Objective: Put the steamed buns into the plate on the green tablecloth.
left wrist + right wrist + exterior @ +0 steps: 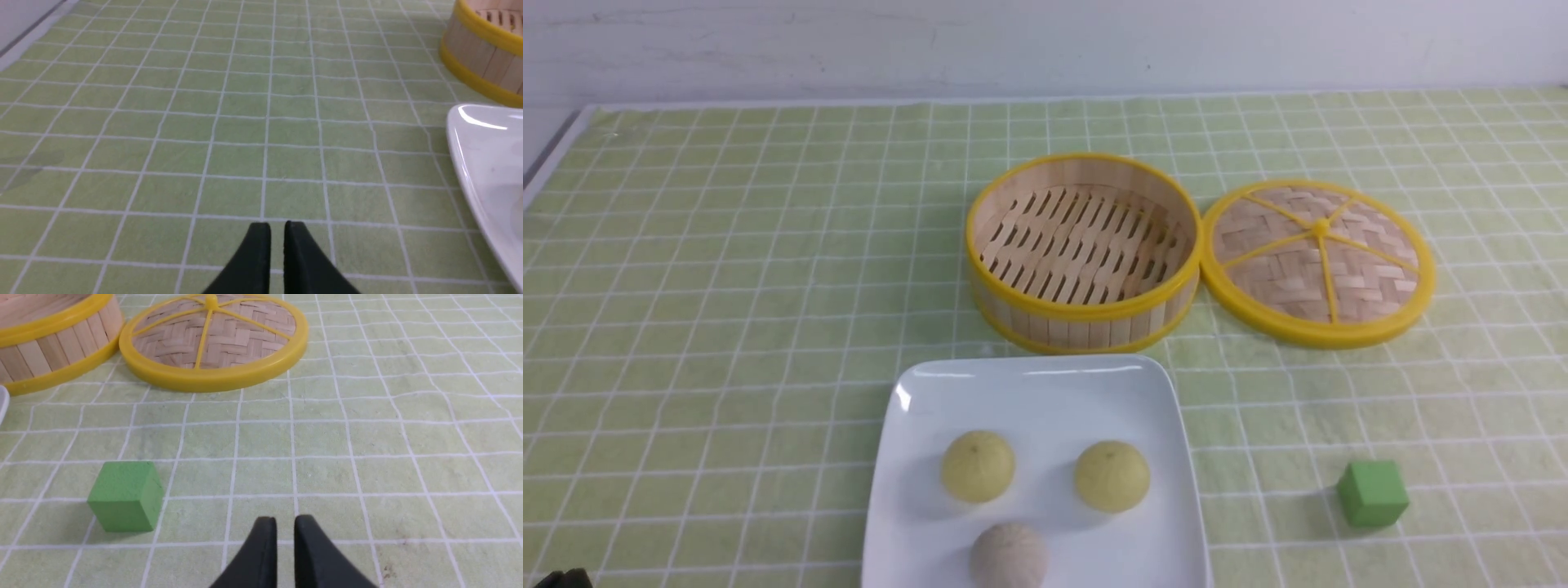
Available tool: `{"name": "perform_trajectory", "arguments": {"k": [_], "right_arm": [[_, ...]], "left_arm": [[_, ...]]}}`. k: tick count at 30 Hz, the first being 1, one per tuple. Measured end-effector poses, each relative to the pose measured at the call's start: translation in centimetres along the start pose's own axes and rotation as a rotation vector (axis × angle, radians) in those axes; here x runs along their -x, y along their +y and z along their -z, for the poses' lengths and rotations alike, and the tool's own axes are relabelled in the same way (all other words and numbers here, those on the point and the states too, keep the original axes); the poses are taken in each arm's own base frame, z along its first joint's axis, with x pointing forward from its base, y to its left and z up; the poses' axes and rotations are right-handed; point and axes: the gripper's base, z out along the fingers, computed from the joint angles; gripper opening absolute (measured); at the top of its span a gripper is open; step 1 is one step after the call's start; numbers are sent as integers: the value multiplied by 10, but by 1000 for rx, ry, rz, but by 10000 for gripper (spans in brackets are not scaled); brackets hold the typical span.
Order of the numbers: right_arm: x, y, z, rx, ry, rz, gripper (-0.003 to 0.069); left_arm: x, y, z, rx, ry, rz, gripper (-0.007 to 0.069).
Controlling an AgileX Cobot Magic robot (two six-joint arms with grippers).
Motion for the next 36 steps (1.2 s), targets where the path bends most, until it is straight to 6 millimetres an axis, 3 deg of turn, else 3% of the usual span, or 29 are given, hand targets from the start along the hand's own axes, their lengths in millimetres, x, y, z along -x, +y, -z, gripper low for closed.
{"name": "perform_trajectory", "arguments": {"k": [19,36], "right_arm": [[0,0,0,0,1,0,112],[0,0,0,0,2,0,131]], "left_arm": [[0,4,0,76,4,17,92],[0,1,0,16,6,-1,107]]}}
